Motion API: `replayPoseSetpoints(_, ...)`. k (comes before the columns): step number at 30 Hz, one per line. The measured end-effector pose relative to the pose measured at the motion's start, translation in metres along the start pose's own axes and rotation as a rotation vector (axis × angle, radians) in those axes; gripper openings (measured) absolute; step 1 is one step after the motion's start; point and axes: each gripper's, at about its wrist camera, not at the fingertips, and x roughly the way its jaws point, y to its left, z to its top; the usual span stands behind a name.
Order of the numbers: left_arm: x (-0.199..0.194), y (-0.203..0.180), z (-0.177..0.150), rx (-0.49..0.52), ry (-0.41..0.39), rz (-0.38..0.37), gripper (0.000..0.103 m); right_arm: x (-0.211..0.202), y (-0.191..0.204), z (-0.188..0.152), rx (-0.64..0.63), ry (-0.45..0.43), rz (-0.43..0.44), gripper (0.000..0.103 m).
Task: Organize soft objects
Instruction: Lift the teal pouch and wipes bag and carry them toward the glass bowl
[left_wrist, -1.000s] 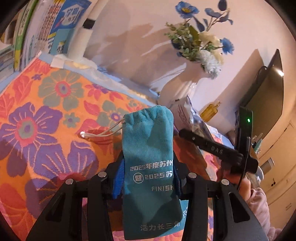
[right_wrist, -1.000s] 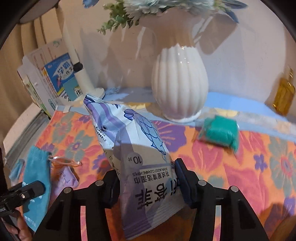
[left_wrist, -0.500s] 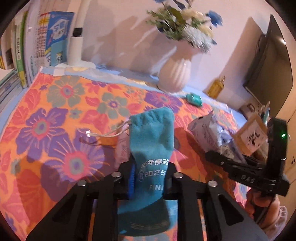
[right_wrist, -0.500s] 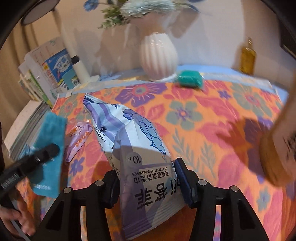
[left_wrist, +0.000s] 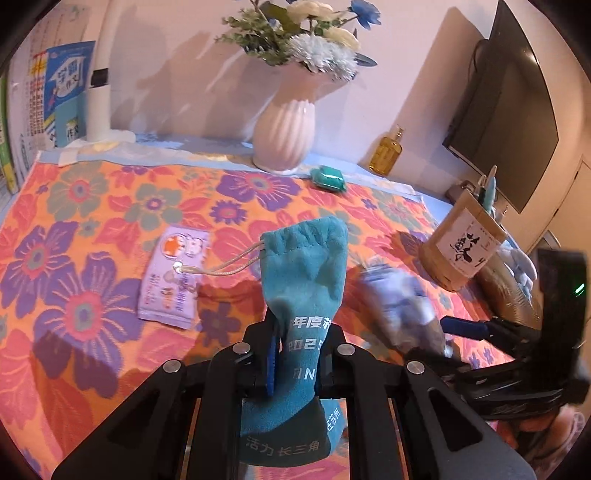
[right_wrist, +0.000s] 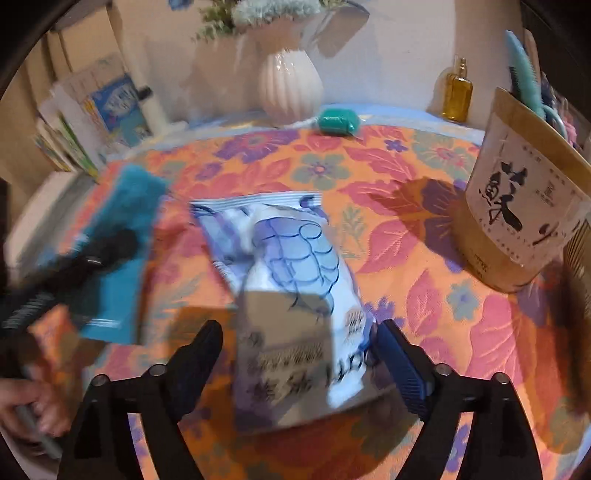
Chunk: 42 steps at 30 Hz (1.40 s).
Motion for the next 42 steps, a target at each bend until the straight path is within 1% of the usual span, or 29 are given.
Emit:
replayPoseSetpoints(1,0.0,-0.001,0.0,0.002,0.003,-0.001,0.01,-0.008,-0.004,0.003,0.012,-0.025,0.031,0.086)
replayPoseSetpoints(2,0.0,-0.002,0.0,0.006,0.002,0.002,0.01,-0.015,-0.007,0.005,0.016,-0.055,0.052,0.093)
replayPoseSetpoints(3,0.0,-0.002,0.0,0.011,0.003,0.005,0.01,-0.02,-0.009,0.007,0.008,-0.081,0.057,0.098)
replayPoseSetpoints(4,0.0,-0.003,0.001,0.014,0.005,0.007,0.01,-0.02,-0.01,0.009,-0.005,-0.085,0.052,0.103)
replayPoseSetpoints(6,0.001,-0.002,0.002,0.015,0.009,0.014,0.01,-0.011,-0.008,0.015,-0.026,-0.052,0.067,0.103)
replayPoseSetpoints(8,0.005,-0.001,0.003,0.005,0.029,0.033,0.01,0.006,-0.006,0.022,-0.045,0.001,0.082,0.103)
replayPoseSetpoints(10,0.01,0.002,0.005,-0.022,0.059,0.036,0.01,0.03,-0.003,0.029,-0.07,0.078,0.072,0.103)
replayPoseSetpoints(12,0.013,0.003,0.007,-0.04,0.084,0.03,0.01,0.05,-0.001,0.034,-0.067,0.164,0.051,0.099)
replayPoseSetpoints(13,0.014,0.002,0.007,-0.036,0.09,0.038,0.01,0.055,0.001,0.036,-0.073,0.175,0.032,0.092)
replayPoseSetpoints(14,0.015,0.001,0.008,-0.029,0.095,0.052,0.01,0.055,0.004,0.037,-0.095,0.161,0.004,0.079)
replayPoseSetpoints(15,0.016,0.0,0.008,-0.024,0.101,0.063,0.01,0.054,0.007,0.039,-0.107,0.166,-0.007,0.068)
replayPoseSetpoints(17,0.018,0.0,0.009,-0.024,0.114,0.073,0.01,0.052,0.006,0.042,-0.069,0.183,-0.008,0.058)
replayPoseSetpoints(19,0.02,-0.001,0.009,-0.02,0.126,0.096,0.01,0.05,0.004,0.043,-0.058,0.176,0.009,0.053)
replayPoseSetpoints(23,0.022,-0.006,0.008,0.005,0.145,0.125,0.01,0.039,-0.001,0.038,-0.031,0.158,0.039,0.052)
replayPoseSetpoints(29,0.019,-0.024,0.008,0.038,0.139,0.12,0.01,0.008,-0.004,0.033,-0.025,0.111,0.061,0.052)
replayPoseSetpoints(34,0.014,-0.043,0.008,0.061,0.128,0.087,0.01,-0.014,-0.007,0.029,-0.028,0.077,0.055,0.052)
replayPoseSetpoints(37,0.012,-0.056,0.008,0.073,0.127,0.038,0.01,-0.027,-0.01,0.024,-0.027,0.058,0.054,0.052)
replayPoseSetpoints(42,0.005,-0.091,0.011,0.144,0.105,0.002,0.01,-0.058,-0.022,0.015,-0.029,0.015,0.045,0.052)
